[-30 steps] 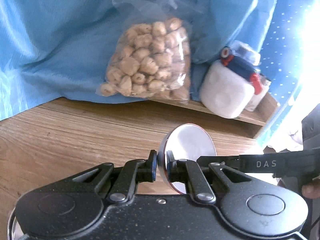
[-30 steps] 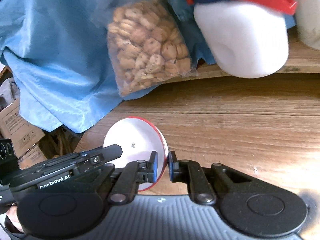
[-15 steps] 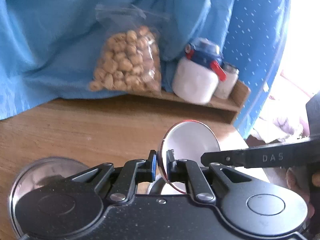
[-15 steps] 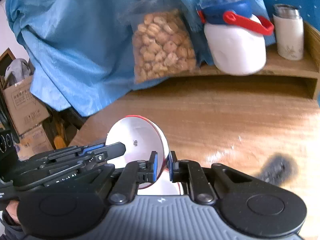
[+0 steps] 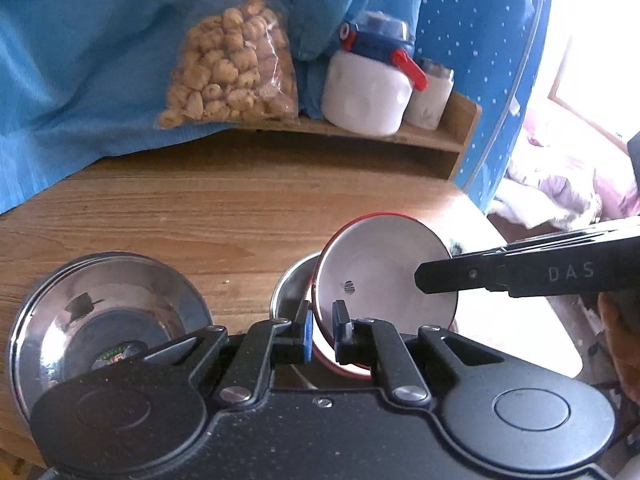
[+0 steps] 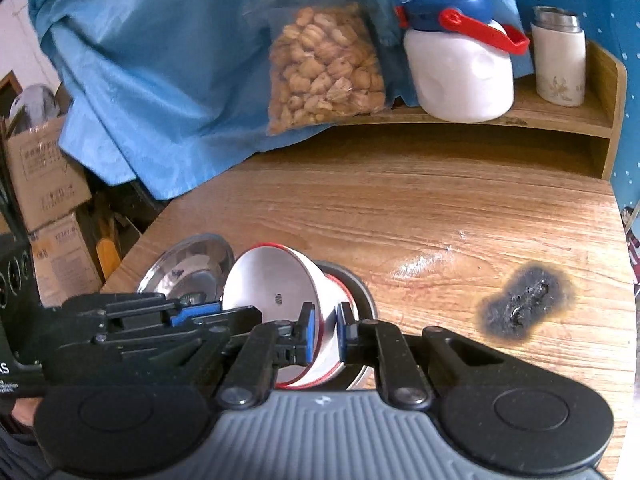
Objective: Organize plates and bowls
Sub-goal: 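Carry the second white bowl with both grippers and lower it into the first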
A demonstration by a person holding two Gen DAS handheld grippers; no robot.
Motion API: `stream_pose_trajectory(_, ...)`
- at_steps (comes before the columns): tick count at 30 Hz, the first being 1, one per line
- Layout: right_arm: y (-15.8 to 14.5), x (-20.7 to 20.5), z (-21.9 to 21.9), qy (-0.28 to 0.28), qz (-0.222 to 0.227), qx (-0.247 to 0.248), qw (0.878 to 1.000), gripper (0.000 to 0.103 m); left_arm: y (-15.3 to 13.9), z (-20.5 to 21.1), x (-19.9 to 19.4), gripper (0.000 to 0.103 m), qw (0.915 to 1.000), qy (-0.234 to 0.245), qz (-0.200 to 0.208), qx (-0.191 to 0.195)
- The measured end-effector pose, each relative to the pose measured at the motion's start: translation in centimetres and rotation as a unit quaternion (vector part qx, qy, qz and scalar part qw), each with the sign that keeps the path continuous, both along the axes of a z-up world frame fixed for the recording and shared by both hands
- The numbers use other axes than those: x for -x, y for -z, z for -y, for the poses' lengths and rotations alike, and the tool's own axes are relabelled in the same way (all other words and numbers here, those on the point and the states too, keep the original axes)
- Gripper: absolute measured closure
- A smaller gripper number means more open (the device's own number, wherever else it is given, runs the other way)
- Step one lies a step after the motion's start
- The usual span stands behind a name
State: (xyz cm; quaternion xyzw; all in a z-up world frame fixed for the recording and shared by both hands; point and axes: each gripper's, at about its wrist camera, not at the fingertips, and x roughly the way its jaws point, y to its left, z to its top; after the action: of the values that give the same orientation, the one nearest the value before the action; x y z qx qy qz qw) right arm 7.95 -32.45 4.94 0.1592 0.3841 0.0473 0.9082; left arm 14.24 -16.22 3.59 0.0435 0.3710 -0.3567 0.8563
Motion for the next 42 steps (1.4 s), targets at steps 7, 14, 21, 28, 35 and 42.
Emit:
stream_pose_trajectory(7, 0.7, -0.5, -0.1, -0.002, -0.017, -0.001, 1.0, 0.09, 0.0, -0.1, -0.2, 0.093, 1.0, 0.0, -0.007, 0.0)
stream_pose_trajectory(14, 1.0, -0.7, -0.1, -0.003, -0.019, -0.005, 1.0, 0.09, 0.3, 0.1, -0.7, 0.093, 0.9999, -0.004, -0.009, -0.007)
stream_pose_trajectory(21, 0.9, -0.9, -0.1, -0.007, -0.019, 0.003, 1.0, 0.09, 0.4, 0.3, -1.0, 0.093, 0.9998, -0.001, -0.014, -0.013)
stream_pose_trajectory(28, 0.7, -0.8, -0.4, -0.005, -0.007, 0.024, 1.0, 0.088, 0.6, 0.3, -0.9, 0.091, 0.9998, -0.005, -0.016, -0.009)
stream_pose_trajectory(35, 0.7, -0.8, -0.1, -0.009, -0.002, 0.025, 1.0, 0.087, 0.1, 0.0, -0.8, 0.087, 0.9999, -0.006, -0.016, 0.002)
stream_pose_trajectory(42, 0.7, -0.5, 0.3, -0.014, 0.007, 0.018, 1.0, 0.087, -0.4, -0.6, -0.6, 0.083, 0.9996, -0.016, -0.009, 0.021)
